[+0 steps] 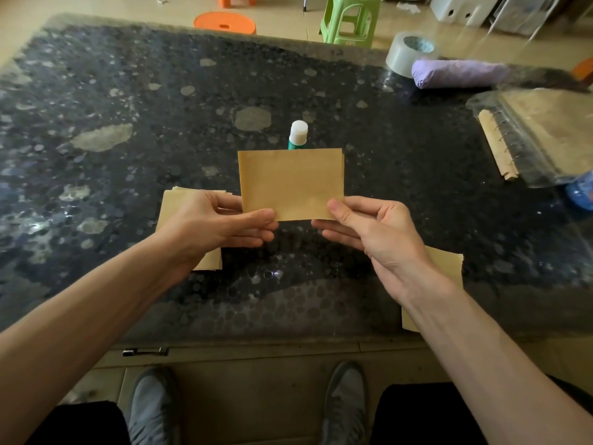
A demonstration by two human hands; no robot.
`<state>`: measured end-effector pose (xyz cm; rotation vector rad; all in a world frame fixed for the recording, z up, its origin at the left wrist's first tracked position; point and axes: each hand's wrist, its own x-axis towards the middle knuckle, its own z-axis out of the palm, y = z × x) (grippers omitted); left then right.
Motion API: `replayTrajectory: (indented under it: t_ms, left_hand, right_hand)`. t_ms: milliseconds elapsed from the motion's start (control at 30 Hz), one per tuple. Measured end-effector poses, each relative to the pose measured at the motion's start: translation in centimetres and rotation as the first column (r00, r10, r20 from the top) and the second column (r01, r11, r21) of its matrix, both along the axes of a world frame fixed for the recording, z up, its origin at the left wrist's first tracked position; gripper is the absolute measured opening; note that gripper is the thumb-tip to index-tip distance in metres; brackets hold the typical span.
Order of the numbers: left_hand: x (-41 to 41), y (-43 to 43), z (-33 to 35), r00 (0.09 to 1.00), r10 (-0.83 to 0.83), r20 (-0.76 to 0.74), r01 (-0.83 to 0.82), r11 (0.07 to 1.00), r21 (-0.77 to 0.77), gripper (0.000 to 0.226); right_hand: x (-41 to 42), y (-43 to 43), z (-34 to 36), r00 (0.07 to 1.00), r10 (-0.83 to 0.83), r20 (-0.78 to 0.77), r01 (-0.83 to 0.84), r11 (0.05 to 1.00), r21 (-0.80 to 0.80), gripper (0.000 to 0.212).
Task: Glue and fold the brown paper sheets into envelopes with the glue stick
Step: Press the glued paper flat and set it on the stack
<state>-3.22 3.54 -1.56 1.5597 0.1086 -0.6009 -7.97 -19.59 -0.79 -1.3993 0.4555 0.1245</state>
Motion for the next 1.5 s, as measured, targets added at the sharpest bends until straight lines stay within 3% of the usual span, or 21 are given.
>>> replayTrajectory:
  t_ms: [200, 433, 633, 800, 933, 1100, 1233, 1367, 1500]
  left_hand:
    - [-0.4, -0.5, 0.0, 1.000, 0.009, 0.019, -0.009, 1.000, -0.018, 0.022]
    - [-1.0, -1.3, 0.3, 0.999, -0.022, -0.035, 0.018, 0.994, -0.107, 0.030]
    - [-1.2, -1.6, -0.5, 0.999, 0.020, 0.041, -0.018, 0.999, -0.032, 0.024]
    - [-1.0, -1.4, -0.3, 1.000, 0.003, -0.003, -0.003, 0.998, -0.059, 0.029]
    - [-0.7, -1.1, 0.0, 0.997, 0.069, 0.032, -0.068, 0.997, -0.045, 0.020]
    - [-0.7, -1.1, -0.1, 0.999, -0.029, 0.015, 0.029, 1.000, -0.008, 0.033]
    - [-0.5, -0.7, -0.3, 0.999, -0.042, 0.032, 0.039, 0.996, 0.076, 0.027]
    - [-0.2, -0.4, -0.3, 1.000, -0.006, 0.020, 0.005, 0.998, 0.060, 0.028]
    - [0.5, 0.3, 0.7, 0.996, -0.089, -0.013, 0.089, 0.995, 0.034, 0.033]
  right_hand:
    - [-0.1, 0.8, -0.5, 0.995, 0.096, -0.011, -0.096, 0.994, 0.060, 0.035]
    - [-0.2, 1.7, -1.2, 0.998, 0.065, 0.019, -0.065, 0.997, -0.039, 0.034]
    - [-0.4, 2.2, -1.5, 0.991, 0.129, 0.035, -0.127, 0.990, -0.055, 0.030]
    - [-0.1, 2.1, -1.9, 0.996, 0.085, 0.033, -0.079, 0.986, -0.144, 0.025]
    - [-0.2, 2.0, -1.5, 0.995, 0.097, -0.002, -0.096, 0.991, -0.098, 0.026]
    - [-0.1, 2.0, -1.6, 1.000, 0.028, -0.011, -0.029, 0.993, -0.118, 0.031]
    - [-0.2, 1.6, -1.3, 0.998, 0.049, -0.037, -0.051, 0.997, -0.054, 0.032]
    - [-0.2, 1.0, -0.6, 0.999, 0.050, -0.020, -0.050, 0.999, -0.012, 0.023]
    - [-0.2, 0.5, -0.4, 0.998, 0.047, -0.040, -0.046, 0.999, 0.027, 0.019]
